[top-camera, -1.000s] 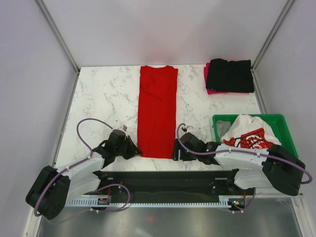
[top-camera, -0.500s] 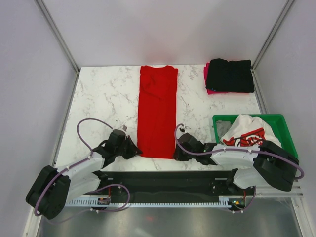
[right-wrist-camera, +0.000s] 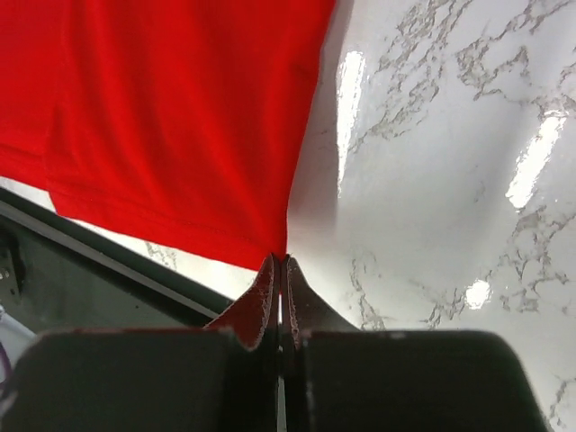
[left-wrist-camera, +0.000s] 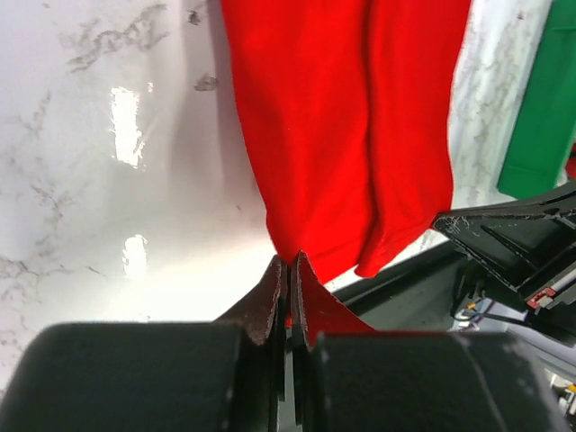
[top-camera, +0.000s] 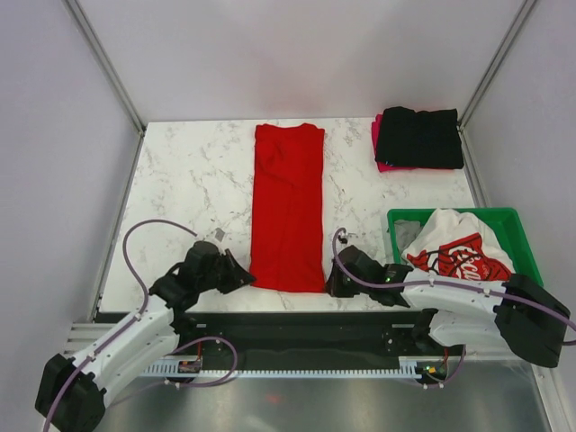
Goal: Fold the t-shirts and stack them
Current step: Fold the tshirt
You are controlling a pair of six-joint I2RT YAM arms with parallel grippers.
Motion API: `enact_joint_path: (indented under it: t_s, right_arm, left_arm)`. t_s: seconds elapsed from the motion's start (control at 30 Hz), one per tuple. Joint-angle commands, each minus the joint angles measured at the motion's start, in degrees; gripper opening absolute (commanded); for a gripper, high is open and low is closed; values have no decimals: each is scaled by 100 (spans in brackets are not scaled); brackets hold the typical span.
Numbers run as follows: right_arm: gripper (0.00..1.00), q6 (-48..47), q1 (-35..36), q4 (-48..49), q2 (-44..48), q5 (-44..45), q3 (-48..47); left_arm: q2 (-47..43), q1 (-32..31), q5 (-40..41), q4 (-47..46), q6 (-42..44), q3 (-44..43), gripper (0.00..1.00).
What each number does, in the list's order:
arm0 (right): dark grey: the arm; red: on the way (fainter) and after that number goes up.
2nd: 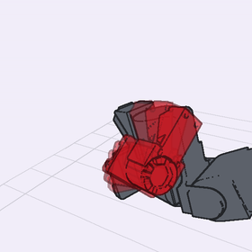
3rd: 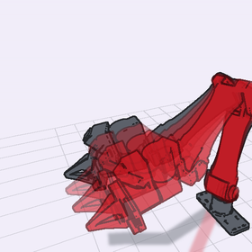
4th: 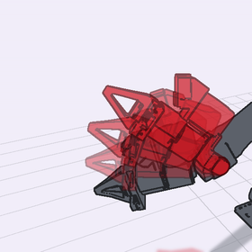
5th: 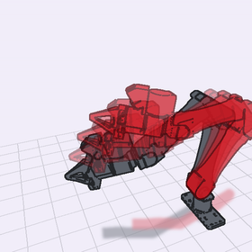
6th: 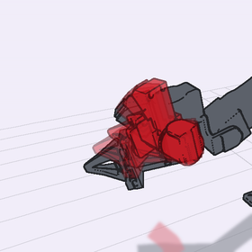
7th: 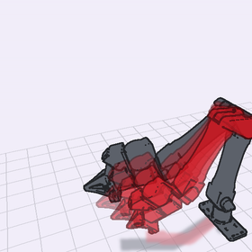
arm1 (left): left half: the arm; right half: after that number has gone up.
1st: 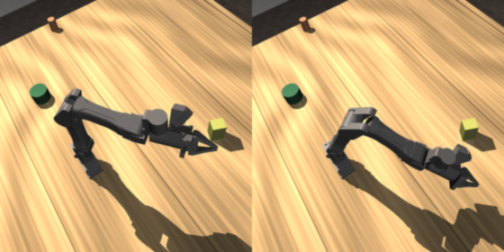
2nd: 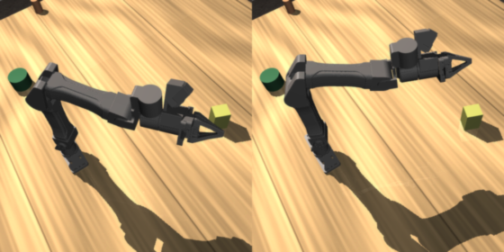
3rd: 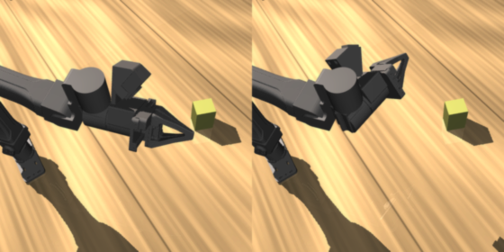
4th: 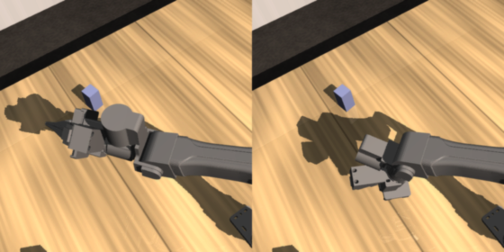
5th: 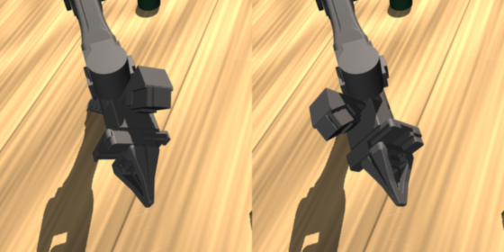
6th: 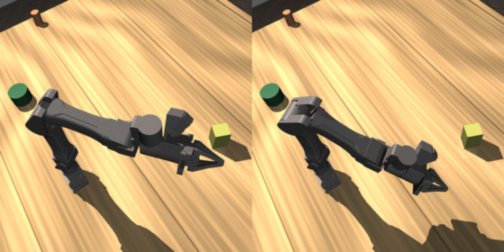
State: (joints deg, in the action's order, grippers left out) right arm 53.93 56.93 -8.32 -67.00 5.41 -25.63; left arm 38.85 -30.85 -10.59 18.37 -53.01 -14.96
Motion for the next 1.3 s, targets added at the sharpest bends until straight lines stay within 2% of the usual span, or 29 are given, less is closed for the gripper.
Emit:
enact_joint_path:
  t_s: [0.0, 0.1, 0.23, 0.37, 0.43, 0.63, 0.83, 0.97, 1.27]
  right_arm:
    - [0, 56, 64, -609, 423, 101, -389]
    - [0, 30, 55, -882, 635, 153, -679]
    - [0, -119, 64, -1329, 689, 521, -1573]
    - [0, -611, -23, -2032, 399, 1233, -2700]
    - [0, -996, -294, -2191, 31, 1419, -3304]
    - [0, -1824, -1349, -2236, -1147, 963, -4475]
    - [0, -2361, -2131, -2174, -2325, 699, -5416]
    - [0, -2537, -2449, -2043, -3132, 313, -5848]
    - [0, -2660, -2801, -1875, -4250, -119, -6577]
  left_arm:
    - [-263, -61, -21, 615, -156, -384, 2]
    - [-299, -79, -66, 694, -244, -577, 2]
    - [-19, -88, 126, 861, -17, -1506, 2]
    - [841, -79, 426, 949, 414, -2553, 2]
    - [1465, -70, 557, 949, 607, -3202, 2]
    - [2958, 96, 979, 897, 1126, -4644, 2]
    - [4234, 896, 428, 660, 1416, -5533, 2]
    - [5200, 1309, 5, 510, 1530, -5974, 2]
    - [6590, 1608, -452, 431, 1724, -6888, 2]
